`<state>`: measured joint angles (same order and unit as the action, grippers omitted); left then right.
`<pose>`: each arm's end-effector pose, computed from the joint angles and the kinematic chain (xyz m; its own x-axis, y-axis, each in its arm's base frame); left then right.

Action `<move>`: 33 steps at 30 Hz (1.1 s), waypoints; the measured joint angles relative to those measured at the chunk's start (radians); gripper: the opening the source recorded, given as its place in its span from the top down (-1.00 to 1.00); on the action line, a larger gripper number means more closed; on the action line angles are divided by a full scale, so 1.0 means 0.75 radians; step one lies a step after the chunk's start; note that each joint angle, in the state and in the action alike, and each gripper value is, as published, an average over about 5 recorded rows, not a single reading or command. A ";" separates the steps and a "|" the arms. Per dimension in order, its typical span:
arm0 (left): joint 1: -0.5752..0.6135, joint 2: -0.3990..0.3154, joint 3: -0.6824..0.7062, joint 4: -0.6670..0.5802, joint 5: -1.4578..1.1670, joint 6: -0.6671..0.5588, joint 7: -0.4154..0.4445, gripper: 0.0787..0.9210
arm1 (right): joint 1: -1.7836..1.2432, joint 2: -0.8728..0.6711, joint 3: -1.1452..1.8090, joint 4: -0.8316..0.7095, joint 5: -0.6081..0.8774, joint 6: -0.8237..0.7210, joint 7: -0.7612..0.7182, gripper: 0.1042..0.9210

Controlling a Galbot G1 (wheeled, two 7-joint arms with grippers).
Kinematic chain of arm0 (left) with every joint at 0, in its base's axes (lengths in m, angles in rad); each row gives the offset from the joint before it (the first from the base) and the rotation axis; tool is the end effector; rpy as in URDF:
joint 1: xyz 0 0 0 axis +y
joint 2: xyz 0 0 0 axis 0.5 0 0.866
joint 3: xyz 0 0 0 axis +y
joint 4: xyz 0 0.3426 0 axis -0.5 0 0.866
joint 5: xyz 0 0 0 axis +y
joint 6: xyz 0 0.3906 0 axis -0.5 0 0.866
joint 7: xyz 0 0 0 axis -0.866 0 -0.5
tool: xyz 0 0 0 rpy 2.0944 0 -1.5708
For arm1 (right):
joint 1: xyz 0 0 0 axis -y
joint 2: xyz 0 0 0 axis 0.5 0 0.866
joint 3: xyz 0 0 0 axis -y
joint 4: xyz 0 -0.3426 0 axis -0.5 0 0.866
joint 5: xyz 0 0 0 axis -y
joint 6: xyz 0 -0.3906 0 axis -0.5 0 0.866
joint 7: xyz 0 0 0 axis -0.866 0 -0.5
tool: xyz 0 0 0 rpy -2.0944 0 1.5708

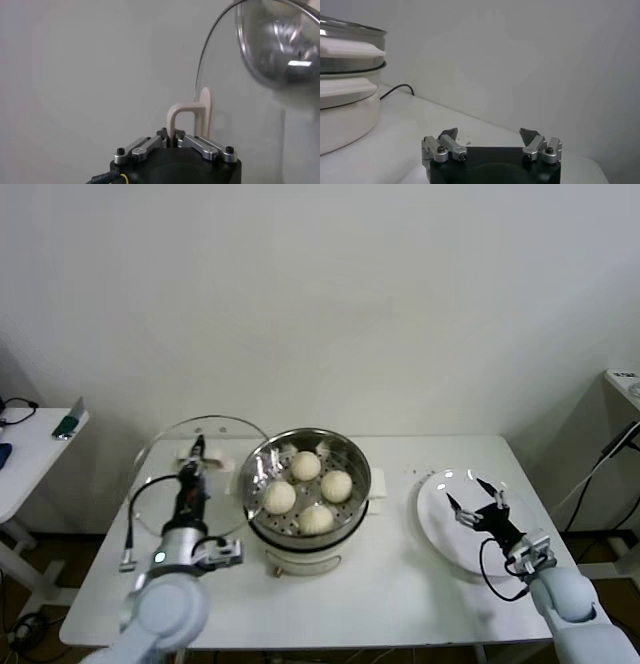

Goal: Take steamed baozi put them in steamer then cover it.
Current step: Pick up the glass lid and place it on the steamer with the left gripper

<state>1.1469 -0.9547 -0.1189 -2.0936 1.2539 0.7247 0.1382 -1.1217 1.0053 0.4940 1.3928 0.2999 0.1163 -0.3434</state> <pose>0.2899 -0.0235 -0.2274 -0.9873 -0.1296 -0.0914 -0.0825 -0.0723 0.9940 0.3569 -0.2110 -0.3814 -0.9345 -0.2869 0.2107 -0.3298 0.9205 -0.2094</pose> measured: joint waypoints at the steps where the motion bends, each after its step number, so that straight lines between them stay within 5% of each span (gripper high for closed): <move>1: -0.030 -0.020 0.031 0.011 0.016 0.006 0.019 0.83 | 0.001 0.002 0.001 -0.002 -0.003 -0.001 0.000 -0.76; 20: -0.286 -0.447 0.348 0.237 0.240 0.016 0.189 0.83 | 0.018 0.014 0.021 -0.014 -0.043 -0.008 0.002 -0.76; 33: -0.323 -0.529 0.376 0.313 0.292 0.016 0.230 0.83 | 0.028 0.024 0.026 -0.028 -0.063 -0.007 0.002 -0.76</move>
<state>0.9047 -1.3511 0.1633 -1.8587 1.4727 0.7366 0.3105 -1.1009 1.0234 0.5134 1.3715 0.2527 0.1114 -0.3419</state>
